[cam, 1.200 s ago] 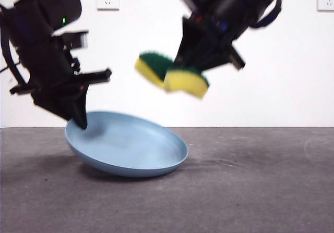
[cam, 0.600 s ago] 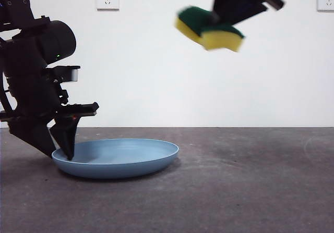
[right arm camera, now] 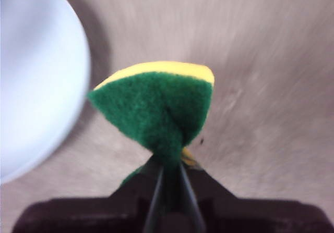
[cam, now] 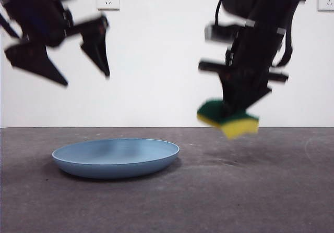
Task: Pick up the plate,pick up the cloth,clean the plate with the cloth
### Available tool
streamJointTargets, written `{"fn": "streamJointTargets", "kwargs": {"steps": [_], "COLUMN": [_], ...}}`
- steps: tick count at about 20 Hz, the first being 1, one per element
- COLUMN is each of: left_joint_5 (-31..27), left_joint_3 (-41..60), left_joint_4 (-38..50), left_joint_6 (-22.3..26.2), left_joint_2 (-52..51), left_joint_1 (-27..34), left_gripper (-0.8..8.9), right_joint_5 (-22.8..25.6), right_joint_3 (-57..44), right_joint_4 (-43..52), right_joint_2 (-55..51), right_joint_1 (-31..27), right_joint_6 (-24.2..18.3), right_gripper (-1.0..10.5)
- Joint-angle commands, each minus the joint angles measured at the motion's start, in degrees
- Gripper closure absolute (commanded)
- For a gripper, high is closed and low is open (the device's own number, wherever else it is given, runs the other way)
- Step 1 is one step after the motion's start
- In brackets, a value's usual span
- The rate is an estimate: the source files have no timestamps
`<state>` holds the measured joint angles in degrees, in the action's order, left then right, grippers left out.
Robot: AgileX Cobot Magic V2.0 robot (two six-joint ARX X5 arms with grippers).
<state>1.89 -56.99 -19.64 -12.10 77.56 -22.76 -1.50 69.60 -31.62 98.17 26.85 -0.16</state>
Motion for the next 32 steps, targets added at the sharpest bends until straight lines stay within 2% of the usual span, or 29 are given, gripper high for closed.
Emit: {"fn": "streamJointTargets", "kwargs": {"steps": [1,4,6,8,15,17,18,19,20,21,23,26,29,32], "left_joint_5": [1.4,1.6,1.5,1.4,1.1,0.2,-0.2,-0.2,-0.1,-0.2,-0.4,-2.3,-3.5,-5.0], "left_joint_3": [0.3,0.3,0.3,0.3,0.3,0.3,0.3,0.3,0.3,0.3,0.3,0.3,0.3,0.4], "left_joint_4": [-1.1,-2.8,-3.5,-3.8,-8.7,-9.0,-9.2,-9.2,-9.2,-9.3,-9.5,-11.2,-13.7,-14.7], "left_joint_6": [-0.4,-0.4,-0.4,-0.3,-0.1,0.2,0.3,0.7,1.8,2.4,4.6,5.4,9.9,10.9], "left_joint_2": [-6.2,-13.8,-17.7,-19.8,-20.2,-20.2,-20.2,-20.2,-20.2,-20.2,-20.2,-21.2,-25.2,-30.9], "left_joint_1": [-0.7,-1.0,-1.0,-1.0,-1.0,-1.0,-1.0,-1.0,-1.0,-1.0,-1.0,-1.0,-1.6,-2.6], "left_gripper": [3.46,3.46,3.46,3.46,3.46,3.49,4.08,5.08,6.71,8.14,8.21,8.21,8.21,8.21], "right_joint_5": [-0.1,-0.3,-3.0,-3.0,-2.9,-2.9,-2.9,-2.9,-3.0,-3.0,-3.1,-3.1,-3.0,-2.6], "right_joint_3": [-0.4,-0.4,-0.4,-0.4,-0.3,-0.1,-0.1,-0.1,-0.1,-0.1,-0.1,-0.1,-0.2,-1.0], "right_joint_4": [0.2,-0.6,-0.7,-0.6,-0.9,-2.0,-2.6,-3.5,-4.9,-5.7,-7.5,-8.9,-9.6,-9.6], "right_joint_2": [3.7,6.2,6.4,6.4,4.7,2.5,0.9,-0.9,-3.4,-5.4,-10.6,-19.0,-27.9,-35.7], "right_joint_1": [-0.2,-0.6,-0.7,-1.0,-1.3,-1.3,-1.3,-1.3,-1.3,-1.3,-1.3,-1.2,-0.5,1.2], "right_joint_6": [0.7,0.7,0.7,0.7,0.8,0.8,0.8,0.8,0.7,0.7,0.7,0.7,0.7,0.7], "right_gripper": [9.4,9.2,7.2,5.9,5.7,5.7,6.1,7.1,8.7,9.7,9.6,9.6,9.6,9.6]}}
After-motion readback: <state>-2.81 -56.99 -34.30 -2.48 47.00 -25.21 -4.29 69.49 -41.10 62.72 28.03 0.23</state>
